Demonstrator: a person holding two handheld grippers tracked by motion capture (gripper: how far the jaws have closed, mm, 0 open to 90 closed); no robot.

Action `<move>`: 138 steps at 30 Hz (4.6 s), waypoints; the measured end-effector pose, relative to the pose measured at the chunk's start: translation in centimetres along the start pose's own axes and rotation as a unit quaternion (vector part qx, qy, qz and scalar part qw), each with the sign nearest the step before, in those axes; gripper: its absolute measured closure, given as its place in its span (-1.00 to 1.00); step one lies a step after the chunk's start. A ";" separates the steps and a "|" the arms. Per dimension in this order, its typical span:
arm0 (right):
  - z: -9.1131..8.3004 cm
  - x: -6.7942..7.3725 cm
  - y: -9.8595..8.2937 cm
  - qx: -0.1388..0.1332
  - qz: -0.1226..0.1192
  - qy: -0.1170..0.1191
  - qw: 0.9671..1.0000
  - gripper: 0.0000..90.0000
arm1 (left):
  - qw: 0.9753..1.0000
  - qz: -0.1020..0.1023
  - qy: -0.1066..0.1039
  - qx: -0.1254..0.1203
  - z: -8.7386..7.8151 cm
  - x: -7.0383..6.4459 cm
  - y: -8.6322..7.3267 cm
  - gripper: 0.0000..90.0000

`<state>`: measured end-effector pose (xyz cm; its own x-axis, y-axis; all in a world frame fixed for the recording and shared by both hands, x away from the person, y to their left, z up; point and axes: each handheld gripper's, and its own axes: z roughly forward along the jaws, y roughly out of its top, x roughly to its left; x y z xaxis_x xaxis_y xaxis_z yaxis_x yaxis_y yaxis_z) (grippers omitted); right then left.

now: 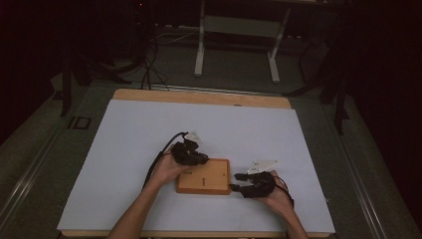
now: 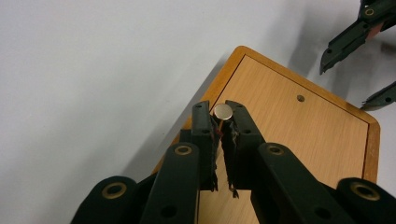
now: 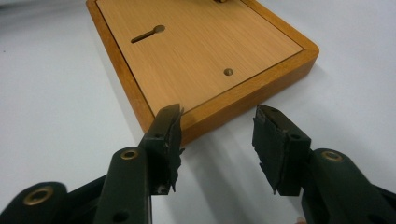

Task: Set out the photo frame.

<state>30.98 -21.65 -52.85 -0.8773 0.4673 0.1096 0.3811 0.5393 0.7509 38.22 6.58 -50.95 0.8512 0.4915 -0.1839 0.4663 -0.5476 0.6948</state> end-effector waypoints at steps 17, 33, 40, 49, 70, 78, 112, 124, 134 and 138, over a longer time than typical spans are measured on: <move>0.0 1.0 0.6 0.003 -0.030 -0.005 1.000 -0.62 | 0.999 -0.027 -0.026 0.004 0.1 1.0 0.4 0.87; 1.8 1.8 0.5 0.043 -0.064 -0.034 0.996 -0.77 | 0.998 -0.052 -0.042 0.014 0.3 1.9 0.8 0.88; 2.7 1.8 0.7 0.049 -0.079 -0.075 0.993 -0.74 | 0.997 -0.057 -0.048 0.021 0.3 2.1 1.0 0.88; 3.0 2.0 0.8 0.032 -0.100 -0.093 0.990 -0.68 | 0.998 -0.041 -0.038 0.027 0.4 1.8 1.3 0.87; 2.6 1.3 0.6 0.017 -0.103 -0.110 0.988 -0.24 | 0.996 -0.061 -0.056 0.018 0.7 3.0 1.3 0.88; 2.5 1.7 0.7 0.006 -0.121 -0.137 0.983 -0.21 | 0.997 -0.058 -0.051 0.020 0.7 2.9 1.4 0.89; 1.9 3.6 1.6 -0.037 -0.162 -0.126 0.978 -0.36 | 0.995 -0.047 -0.087 0.031 0.6 2.8 1.0 0.88; 1.9 4.3 2.4 -0.069 -0.165 -0.109 0.978 -0.03 | 0.995 -0.037 -0.082 0.038 1.0 2.4 1.2 0.77; 1.6 4.0 2.5 -0.075 -0.161 -0.111 0.978 0.03 | 0.998 -0.028 -0.061 0.022 0.0 2.0 1.1 0.37; 1.6 4.0 2.5 -0.075 -0.162 -0.111 0.978 0.03 | 0.998 -0.030 -0.053 0.007 -1.0 2.1 0.9 0.30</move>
<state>28.93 -17.31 -51.61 -0.8538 0.4381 -0.2812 0.0318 0.5831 0.8118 40.20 7.79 -50.08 0.8414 0.4506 -0.2981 0.5208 -0.5291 0.6700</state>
